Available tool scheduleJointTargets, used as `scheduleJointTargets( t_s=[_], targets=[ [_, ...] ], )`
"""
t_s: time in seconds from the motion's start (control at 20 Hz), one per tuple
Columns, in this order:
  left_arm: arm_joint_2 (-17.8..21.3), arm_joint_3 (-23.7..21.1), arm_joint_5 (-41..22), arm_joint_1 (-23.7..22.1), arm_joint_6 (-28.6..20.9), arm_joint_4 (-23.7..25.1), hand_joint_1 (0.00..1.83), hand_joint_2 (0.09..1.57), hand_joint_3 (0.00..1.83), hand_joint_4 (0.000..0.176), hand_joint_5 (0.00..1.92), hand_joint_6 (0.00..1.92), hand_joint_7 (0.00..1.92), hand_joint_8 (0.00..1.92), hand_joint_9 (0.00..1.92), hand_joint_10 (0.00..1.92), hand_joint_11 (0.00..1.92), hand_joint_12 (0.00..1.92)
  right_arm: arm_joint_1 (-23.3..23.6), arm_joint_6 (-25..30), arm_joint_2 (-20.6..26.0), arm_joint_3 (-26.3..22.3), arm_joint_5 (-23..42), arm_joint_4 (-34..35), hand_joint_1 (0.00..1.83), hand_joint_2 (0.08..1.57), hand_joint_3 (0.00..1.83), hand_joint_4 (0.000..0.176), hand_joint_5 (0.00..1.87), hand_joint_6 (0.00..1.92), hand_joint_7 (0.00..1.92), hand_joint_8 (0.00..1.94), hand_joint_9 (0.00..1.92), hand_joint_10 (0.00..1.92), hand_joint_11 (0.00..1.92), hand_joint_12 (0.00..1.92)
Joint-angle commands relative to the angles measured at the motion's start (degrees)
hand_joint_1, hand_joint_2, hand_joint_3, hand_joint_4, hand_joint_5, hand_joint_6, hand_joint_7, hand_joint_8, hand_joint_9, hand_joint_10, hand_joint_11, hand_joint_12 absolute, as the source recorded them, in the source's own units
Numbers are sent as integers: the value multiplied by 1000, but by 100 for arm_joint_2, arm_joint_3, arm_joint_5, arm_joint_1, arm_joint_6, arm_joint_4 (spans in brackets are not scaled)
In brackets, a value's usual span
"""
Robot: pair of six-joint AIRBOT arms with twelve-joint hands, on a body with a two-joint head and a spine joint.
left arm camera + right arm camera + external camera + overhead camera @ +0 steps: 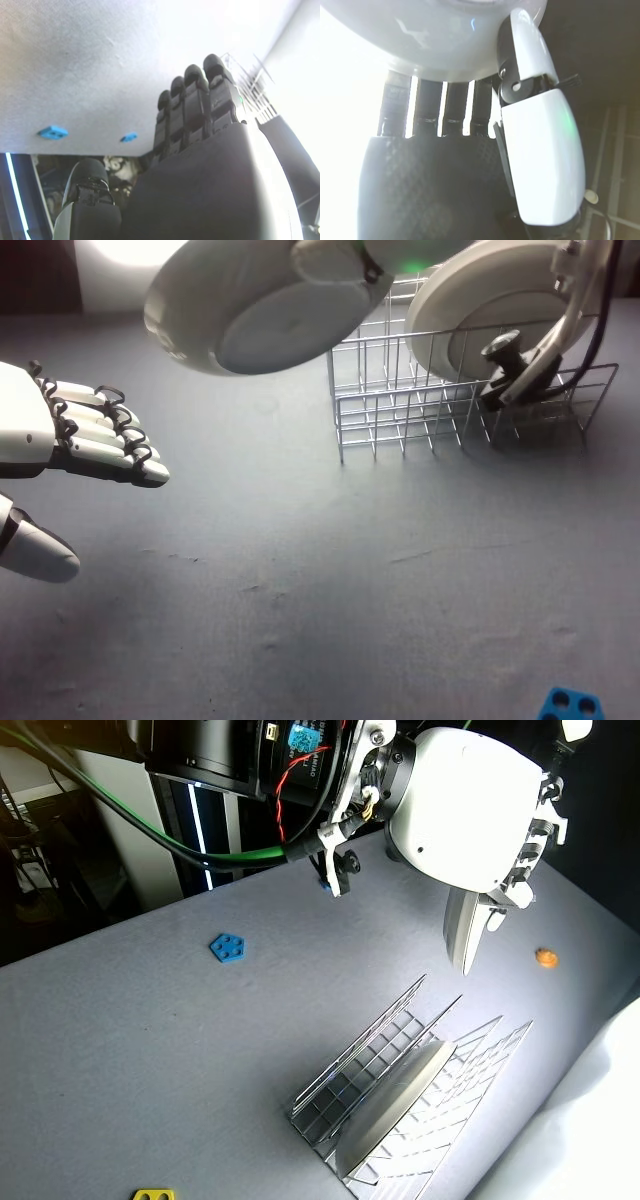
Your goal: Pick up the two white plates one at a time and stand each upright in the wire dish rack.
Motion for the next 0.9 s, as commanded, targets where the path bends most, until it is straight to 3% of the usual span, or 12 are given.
scheduleJointTargets(
  t_s=[0.0, 0.35, 0.55, 0.65, 0.75, 0.85],
  targets=[
    [39, 10, -122, -41, -5, -326, 0, 1138, 0, 0, 154, 0, 169, 0, 150, 0, 0, 275, 37, 146, 95, -4, 532, -29, 1187, 1168, 2, 24, 860, 1219, 917, 1085, 949, 763, 612, 1417],
    [36, -12, -122, -51, -5, -326, 0, 1141, 1, 0, 178, 1, 195, 3, 176, 3, 0, 362, -240, 160, 254, 81, 461, 492, 1176, 1189, 1, 23, 820, 1278, 879, 1138, 923, 758, 606, 1420],
    [37, -15, -122, -54, -5, -326, 0, 1140, 0, 0, 152, 0, 162, 2, 143, 3, 0, 262, -382, 166, 323, 166, 441, 884, 1190, 1165, 1, 23, 871, 1210, 919, 1074, 955, 760, 616, 1420],
    [36, -23, -122, -61, -5, -326, 0, 1140, 0, 0, 183, 3, 193, 3, 171, 3, 0, 346, -401, 167, 361, 203, 417, 900, 1199, 1151, 0, 22, 897, 1176, 952, 1023, 971, 757, 646, 1408],
    [36, -34, -122, -80, -5, -326, 0, 1137, 0, 0, 153, 6, 178, 6, 155, 7, 0, 269, -436, 166, 381, 257, 412, 901, 1185, 1172, 1, 24, 857, 1235, 905, 1095, 934, 764, 613, 1423],
    [36, -38, -122, -93, -5, -326, 0, 1146, 1, 0, 171, 2, 188, 1, 166, 1, 0, 316, -481, 160, 383, 358, 393, 902, 1186, 1172, 0, 25, 858, 1225, 905, 1101, 930, 767, 611, 1424]
  ],
)
